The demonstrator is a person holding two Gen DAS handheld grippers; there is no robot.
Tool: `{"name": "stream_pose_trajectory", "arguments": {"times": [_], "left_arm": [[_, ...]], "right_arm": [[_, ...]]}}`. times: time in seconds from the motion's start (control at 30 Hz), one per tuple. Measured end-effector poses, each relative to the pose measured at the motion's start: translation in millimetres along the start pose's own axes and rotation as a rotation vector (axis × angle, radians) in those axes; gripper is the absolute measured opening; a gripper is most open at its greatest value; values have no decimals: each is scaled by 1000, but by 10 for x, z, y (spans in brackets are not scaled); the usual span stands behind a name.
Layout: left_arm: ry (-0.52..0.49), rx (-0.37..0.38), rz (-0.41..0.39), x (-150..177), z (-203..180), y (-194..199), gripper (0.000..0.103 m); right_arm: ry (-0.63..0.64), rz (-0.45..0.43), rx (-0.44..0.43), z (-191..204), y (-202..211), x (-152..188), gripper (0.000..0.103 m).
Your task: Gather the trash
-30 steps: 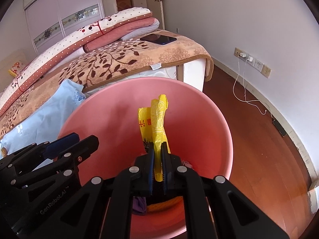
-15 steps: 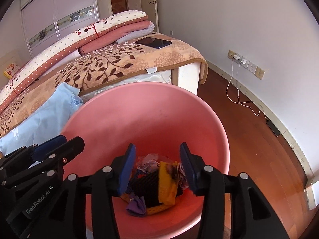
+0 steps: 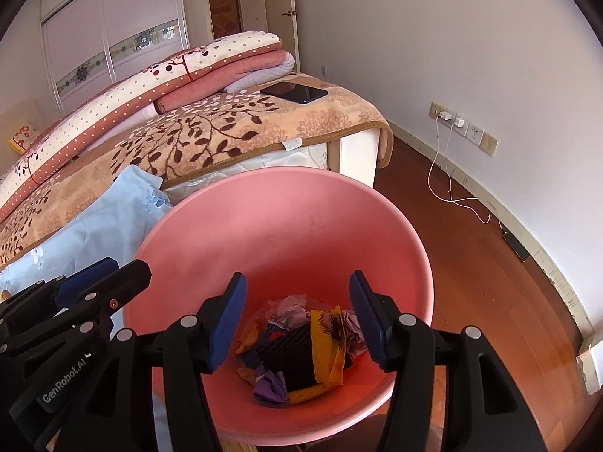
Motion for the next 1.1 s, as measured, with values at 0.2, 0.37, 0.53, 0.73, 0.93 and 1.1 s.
{"name": "stream_pose_trajectory", "arguments": {"times": [0.2, 0.37, 0.53, 0.73, 0.93, 1.1], "left_arm": [[-14, -23, -30, -6, 0, 106, 36], [-14, -38, -66, -14, 6, 211, 36], [-28, -56, -94, -22, 8, 300, 36], [0, -68, -112, -28, 81, 383, 36], [14, -96, -128, -38, 156, 440, 36], [11, -107, -141, -31, 180, 471, 36]], "right_arm": [[7, -22, 0, 41, 109, -12, 58], [14, -41, 0, 71, 192, -22, 58], [15, -56, 4, 95, 269, -30, 59], [10, -77, 11, 112, 372, -54, 62], [17, -87, 1, 150, 435, -73, 62], [19, -86, -2, 170, 445, -69, 62]]}}
Point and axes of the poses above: each gripper's, at about its wrist camera, not at the fingertips, and y roughly against the way its jaws point, z to its left, x to its underside, the point moved 3 cm from there along -y, roughly the way its jaws point, and after that the axes turned 2 degrees about -z, right-handed, at the moved point
